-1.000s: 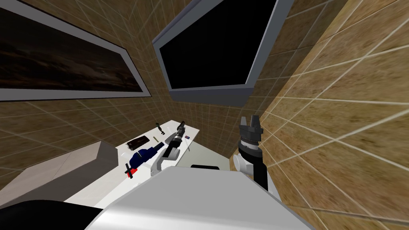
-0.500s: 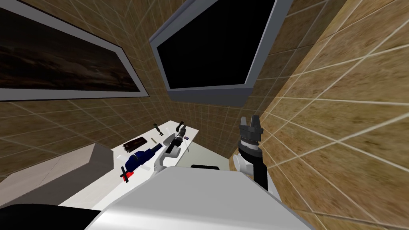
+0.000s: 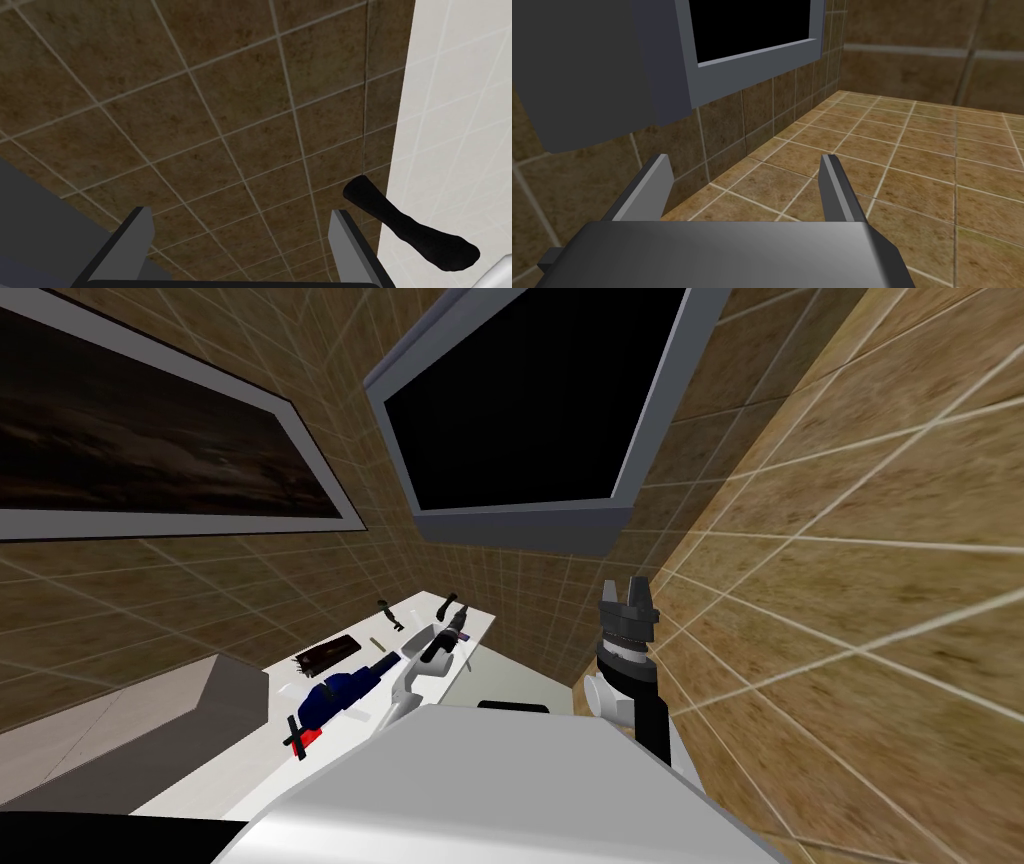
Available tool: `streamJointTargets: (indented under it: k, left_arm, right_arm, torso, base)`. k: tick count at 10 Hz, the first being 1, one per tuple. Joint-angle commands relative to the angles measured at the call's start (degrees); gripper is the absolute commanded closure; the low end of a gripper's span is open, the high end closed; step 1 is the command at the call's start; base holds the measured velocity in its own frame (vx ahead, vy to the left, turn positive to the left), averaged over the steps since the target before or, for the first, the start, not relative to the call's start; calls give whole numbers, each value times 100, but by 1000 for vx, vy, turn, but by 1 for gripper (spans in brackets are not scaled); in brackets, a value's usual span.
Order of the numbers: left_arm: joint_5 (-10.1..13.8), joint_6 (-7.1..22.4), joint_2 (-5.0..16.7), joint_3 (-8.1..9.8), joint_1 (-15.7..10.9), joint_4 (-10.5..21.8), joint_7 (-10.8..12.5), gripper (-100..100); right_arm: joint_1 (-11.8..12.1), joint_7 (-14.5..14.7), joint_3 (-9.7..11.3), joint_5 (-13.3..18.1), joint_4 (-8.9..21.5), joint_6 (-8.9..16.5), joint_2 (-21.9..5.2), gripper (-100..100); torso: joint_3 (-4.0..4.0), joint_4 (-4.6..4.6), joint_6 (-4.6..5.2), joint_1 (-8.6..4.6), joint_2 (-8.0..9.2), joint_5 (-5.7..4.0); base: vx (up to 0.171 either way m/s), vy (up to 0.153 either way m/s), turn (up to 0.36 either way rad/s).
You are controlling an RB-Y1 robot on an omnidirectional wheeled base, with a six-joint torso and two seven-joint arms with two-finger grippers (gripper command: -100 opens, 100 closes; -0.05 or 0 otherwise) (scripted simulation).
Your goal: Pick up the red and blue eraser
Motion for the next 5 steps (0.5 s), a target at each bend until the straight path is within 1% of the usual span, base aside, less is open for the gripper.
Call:
streamJointTargets:
  k: [1,2,3,4,5]
  left_arm:
    - [36,286,12,10,-117,283,-94,-100]
    - [132,421,77,29,-281,489,-245,-100]
    - [132,609,77,29,-281,594,-245,-100]
    - [229,797,142,50,-442,724,-397,-100]
    - [229,955,142,50,-442,878,-397,-100]
  right_arm:
    - [0,0,0,0,0,0,0,0]
    - [0,0,0,0,0,0,0,0]
    - [0,0,0,0,0,0,0,0]
    - [0,0,0,0,0,0,0,0]
    - [0,0,0,0,0,0,0,0]
  torso:
    - [0,0,0,0,0,0]
    - [1,0,-1,2,3,1]
    - [0,0,0,1,0,0]
    - [2,0,-2,3,4,1]
    - [2,1,-1,3,3,0]
  base:
    - [35,-20,-16]
    - [43,-21,-28]
    - [35,-15,-16]
    - [36,-18,-23]
    - [37,-16,-17]
